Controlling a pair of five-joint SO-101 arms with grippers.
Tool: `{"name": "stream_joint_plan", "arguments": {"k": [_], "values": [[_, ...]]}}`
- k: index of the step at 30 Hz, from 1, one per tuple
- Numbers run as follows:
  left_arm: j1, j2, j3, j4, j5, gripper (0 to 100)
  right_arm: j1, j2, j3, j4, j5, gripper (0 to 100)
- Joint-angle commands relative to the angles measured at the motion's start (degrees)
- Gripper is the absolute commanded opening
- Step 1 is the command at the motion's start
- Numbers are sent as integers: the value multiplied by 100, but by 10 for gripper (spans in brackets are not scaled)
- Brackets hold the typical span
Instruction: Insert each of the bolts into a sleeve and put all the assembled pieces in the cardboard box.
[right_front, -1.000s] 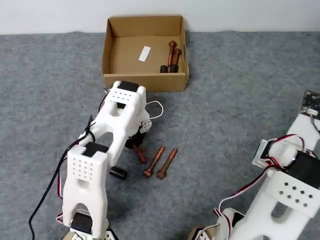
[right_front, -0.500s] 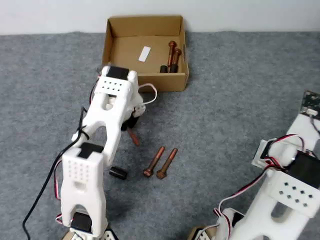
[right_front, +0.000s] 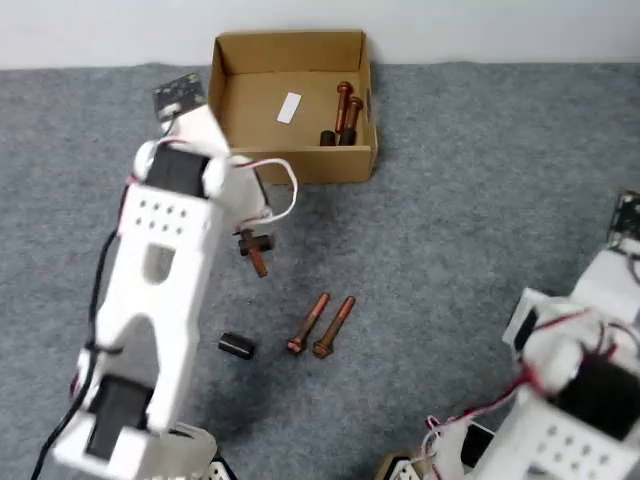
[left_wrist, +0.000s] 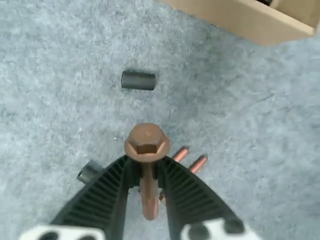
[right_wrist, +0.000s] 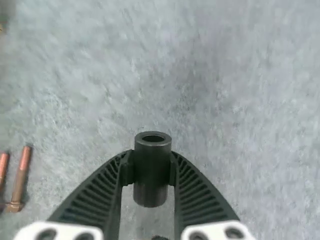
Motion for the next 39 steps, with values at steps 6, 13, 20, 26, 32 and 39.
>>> {"name": "stream_joint_plan", "arguments": {"k": [6,13,20,26,32,39], "values": [[26,-2127,2176,-1758,-308,5,-1033,-1385,1626,-1640,-466,8],[-18,-3895,4092,-3367,-545,5,-2273,-1947,2585,-2167,-993,8],[26,-5345,5279,-4132,-1046,5,-3292,-2273,3007,-2756,-1178,8],[35,-6725,6193,-4826,-1530,5,-4602,-2809,3622,-3310,-1169,8],[352,-7807,6774,-5002,-1547,5,-5596,-3380,4431,-3837,-1178,8],[1081,-8527,7046,-5002,-1530,5,-6396,-3556,4879,-4031,-1468,8]]}}
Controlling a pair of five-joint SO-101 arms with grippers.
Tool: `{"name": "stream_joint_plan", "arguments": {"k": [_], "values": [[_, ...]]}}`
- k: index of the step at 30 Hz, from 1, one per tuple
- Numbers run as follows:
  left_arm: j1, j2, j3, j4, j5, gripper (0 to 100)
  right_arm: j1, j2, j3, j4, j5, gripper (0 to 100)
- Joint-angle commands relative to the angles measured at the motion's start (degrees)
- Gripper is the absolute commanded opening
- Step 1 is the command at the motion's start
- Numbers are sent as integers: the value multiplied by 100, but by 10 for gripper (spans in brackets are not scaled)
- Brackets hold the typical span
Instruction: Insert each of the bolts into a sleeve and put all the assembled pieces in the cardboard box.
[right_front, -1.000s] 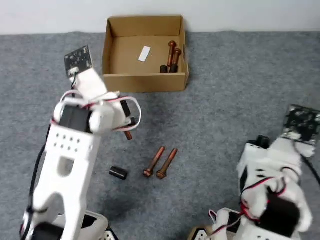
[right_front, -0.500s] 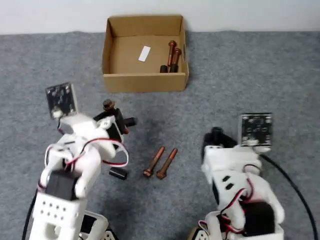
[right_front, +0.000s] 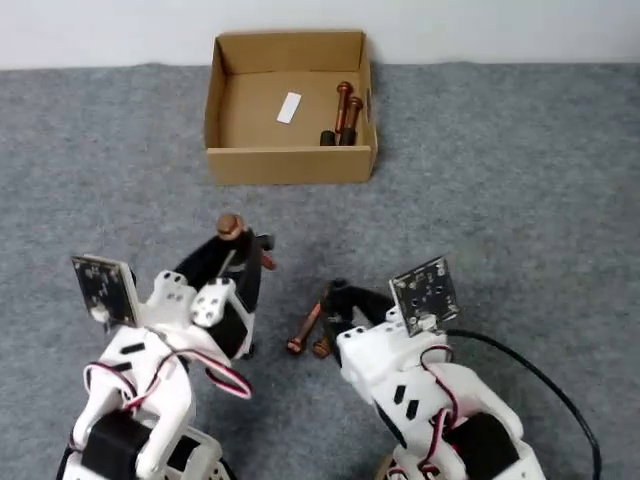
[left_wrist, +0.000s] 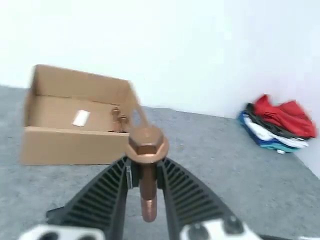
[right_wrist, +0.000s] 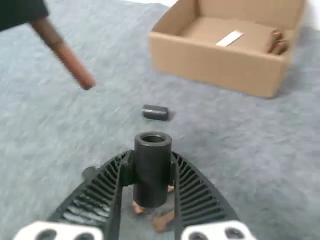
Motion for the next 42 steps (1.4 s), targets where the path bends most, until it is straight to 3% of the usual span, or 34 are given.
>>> {"name": "stream_joint_plan", "arguments": {"k": [1,8,13,21,31,35,42], "values": [[220,-316,13,-211,-44,5,-409,-119,88,-154,-88,8],[642,-510,31,-185,-35,5,-813,-119,325,-444,-70,8],[897,-492,31,-176,-35,5,-840,-75,413,-1007,598,8],[897,-510,-13,-167,-53,5,-813,-119,413,-1086,1284,8],[897,-519,-321,580,-44,5,-804,-92,413,-1473,1697,8],[897,-501,-321,580,-44,5,-804,-119,387,-1525,1705,8],[958,-484,-119,589,-35,5,-840,-119,378,-1877,2374,8]]}}
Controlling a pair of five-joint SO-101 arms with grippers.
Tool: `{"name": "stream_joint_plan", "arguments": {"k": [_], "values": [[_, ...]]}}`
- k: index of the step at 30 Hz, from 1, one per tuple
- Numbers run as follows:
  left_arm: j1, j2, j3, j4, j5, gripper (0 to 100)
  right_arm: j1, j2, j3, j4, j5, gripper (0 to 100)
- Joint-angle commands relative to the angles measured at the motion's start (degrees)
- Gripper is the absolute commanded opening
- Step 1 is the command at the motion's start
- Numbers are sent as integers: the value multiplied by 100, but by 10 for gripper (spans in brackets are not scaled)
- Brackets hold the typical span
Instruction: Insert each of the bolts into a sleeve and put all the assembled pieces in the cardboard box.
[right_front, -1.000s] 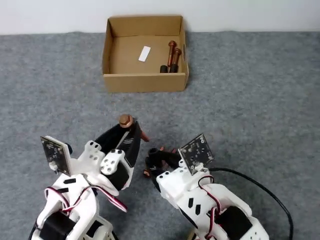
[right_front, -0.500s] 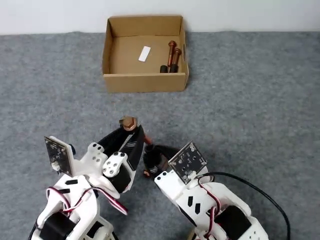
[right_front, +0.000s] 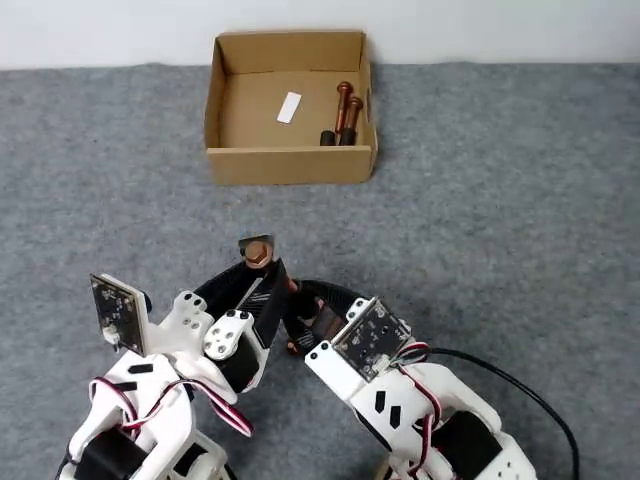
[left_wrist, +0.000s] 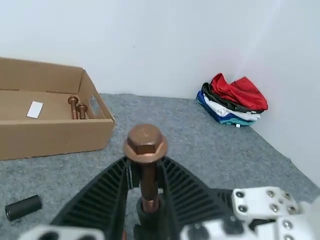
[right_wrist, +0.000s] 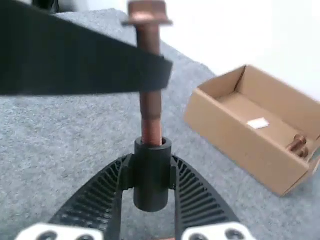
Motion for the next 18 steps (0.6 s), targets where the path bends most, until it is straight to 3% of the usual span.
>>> {"name": "stream_joint_plan", "arguments": {"k": [1,9,14,18], "values": [[149,26,4,18,-35,5,-22,-66,-114,-356,387,8],[589,26,180,457,-44,24,-22,-66,-105,-646,721,8],[369,26,145,835,-53,213,-22,-66,-105,-620,712,8],[-79,26,136,1046,-123,250,-22,-66,-79,-620,712,8]]}}
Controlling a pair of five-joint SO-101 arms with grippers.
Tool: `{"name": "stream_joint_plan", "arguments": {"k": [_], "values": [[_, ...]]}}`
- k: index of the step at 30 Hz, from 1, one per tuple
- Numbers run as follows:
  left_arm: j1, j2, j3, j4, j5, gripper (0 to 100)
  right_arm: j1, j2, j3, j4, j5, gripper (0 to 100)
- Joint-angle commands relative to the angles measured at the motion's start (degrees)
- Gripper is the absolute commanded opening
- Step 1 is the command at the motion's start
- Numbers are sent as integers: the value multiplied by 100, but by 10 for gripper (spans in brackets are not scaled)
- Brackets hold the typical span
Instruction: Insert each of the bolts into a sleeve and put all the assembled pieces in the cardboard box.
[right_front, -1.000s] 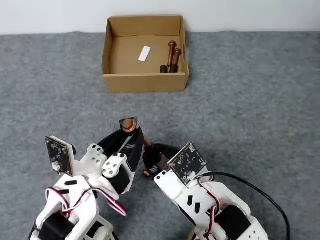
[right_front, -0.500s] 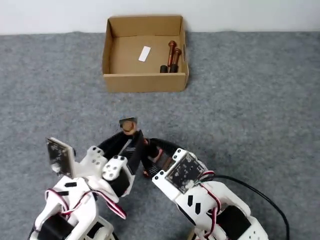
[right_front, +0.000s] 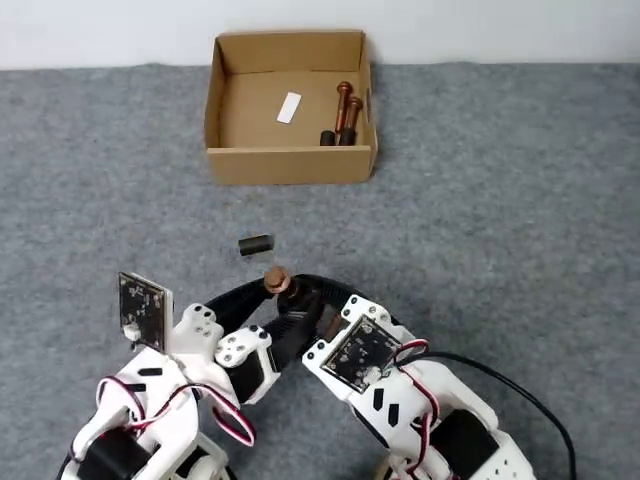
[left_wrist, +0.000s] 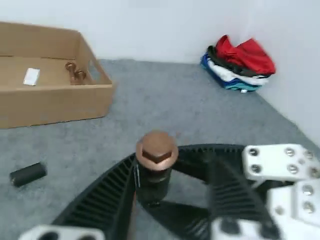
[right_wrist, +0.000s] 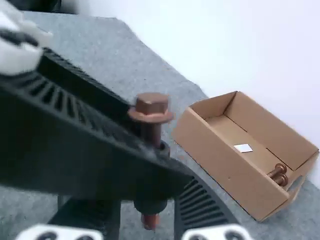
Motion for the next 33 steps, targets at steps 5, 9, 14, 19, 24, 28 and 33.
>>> {"name": "stream_joint_plan", "arguments": {"k": [5,9,14,19,24,28,33], "values": [[-484,53,-374,193,-202,250,-22,-48,-141,-198,9,8],[-492,53,-752,202,-202,250,-22,-48,-141,-189,0,8],[-949,53,-1235,229,-202,248,13,-40,-141,-180,-9,8],[-1644,26,-1569,229,-352,77,549,-40,-290,215,-1011,8],[-2593,18,-971,308,-1345,3,1552,470,-1046,866,-1978,8],[-3490,18,-110,264,-1890,5,1965,1842,-2110,884,-2251,8],[-4659,9,989,-440,-2514,5,2202,4251,-3895,875,-2409,8]]}}
